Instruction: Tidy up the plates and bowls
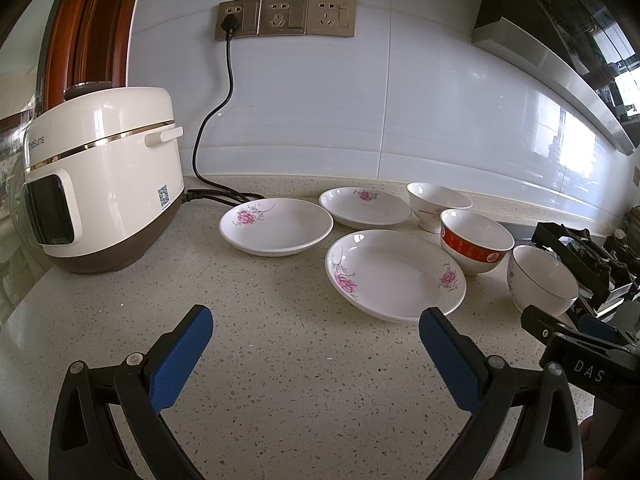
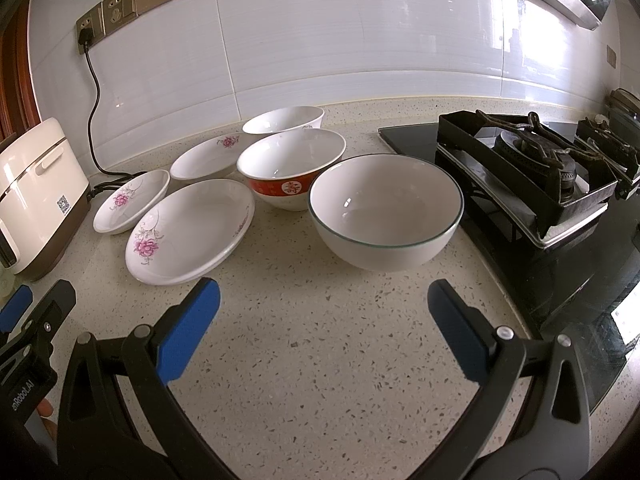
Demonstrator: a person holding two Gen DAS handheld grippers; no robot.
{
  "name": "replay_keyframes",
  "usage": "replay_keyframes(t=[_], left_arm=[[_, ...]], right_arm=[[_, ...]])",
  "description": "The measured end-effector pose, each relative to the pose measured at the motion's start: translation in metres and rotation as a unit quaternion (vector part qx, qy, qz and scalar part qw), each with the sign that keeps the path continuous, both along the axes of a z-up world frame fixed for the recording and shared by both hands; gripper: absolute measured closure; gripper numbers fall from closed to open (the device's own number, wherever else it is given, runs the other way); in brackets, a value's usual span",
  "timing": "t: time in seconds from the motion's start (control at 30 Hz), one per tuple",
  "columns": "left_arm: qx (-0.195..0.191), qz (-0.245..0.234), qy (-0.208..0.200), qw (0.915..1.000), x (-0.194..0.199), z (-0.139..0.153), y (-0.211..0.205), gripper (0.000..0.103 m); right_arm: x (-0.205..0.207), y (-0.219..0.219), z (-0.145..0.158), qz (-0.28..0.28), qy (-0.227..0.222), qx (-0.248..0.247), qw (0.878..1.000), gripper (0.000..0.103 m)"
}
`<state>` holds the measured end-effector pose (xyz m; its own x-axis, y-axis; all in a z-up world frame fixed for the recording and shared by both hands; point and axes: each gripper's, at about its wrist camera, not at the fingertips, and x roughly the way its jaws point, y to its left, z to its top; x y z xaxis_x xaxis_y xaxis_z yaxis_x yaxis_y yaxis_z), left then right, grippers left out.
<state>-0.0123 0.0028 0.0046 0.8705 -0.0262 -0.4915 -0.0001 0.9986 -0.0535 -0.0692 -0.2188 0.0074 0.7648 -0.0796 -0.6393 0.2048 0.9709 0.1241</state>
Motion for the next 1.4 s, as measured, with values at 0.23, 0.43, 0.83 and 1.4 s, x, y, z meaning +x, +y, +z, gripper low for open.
replay_keyframes(t=[0.23, 0.43, 0.83, 1.4], left_arm=[[0.000, 0.000, 0.000, 1.0000, 0.000, 0.000, 0.000, 0.000], [0.000, 0.000, 0.000, 1.0000, 0.000, 0.000, 0.000, 0.000], [-0.004, 0.002, -0.015, 0.9999, -0.005, 0.002, 0.002, 0.000], [-0.104, -0.046, 0.066, 0.9913, 0.059, 0.017, 0.030, 0.010]], right_arm=[[0.000, 0.000, 0.000, 0.000, 0.000, 0.000, 1.000, 0.000], [0.000, 0.000, 0.000, 0.000, 0.000, 0.001, 1.000, 0.000], [0.001, -0.006, -0.004, 0.020, 0.001, 0.044, 0.999, 0.000], [0.048, 0.023, 0.013, 0.056, 0.058, 0.114, 0.990, 0.003]])
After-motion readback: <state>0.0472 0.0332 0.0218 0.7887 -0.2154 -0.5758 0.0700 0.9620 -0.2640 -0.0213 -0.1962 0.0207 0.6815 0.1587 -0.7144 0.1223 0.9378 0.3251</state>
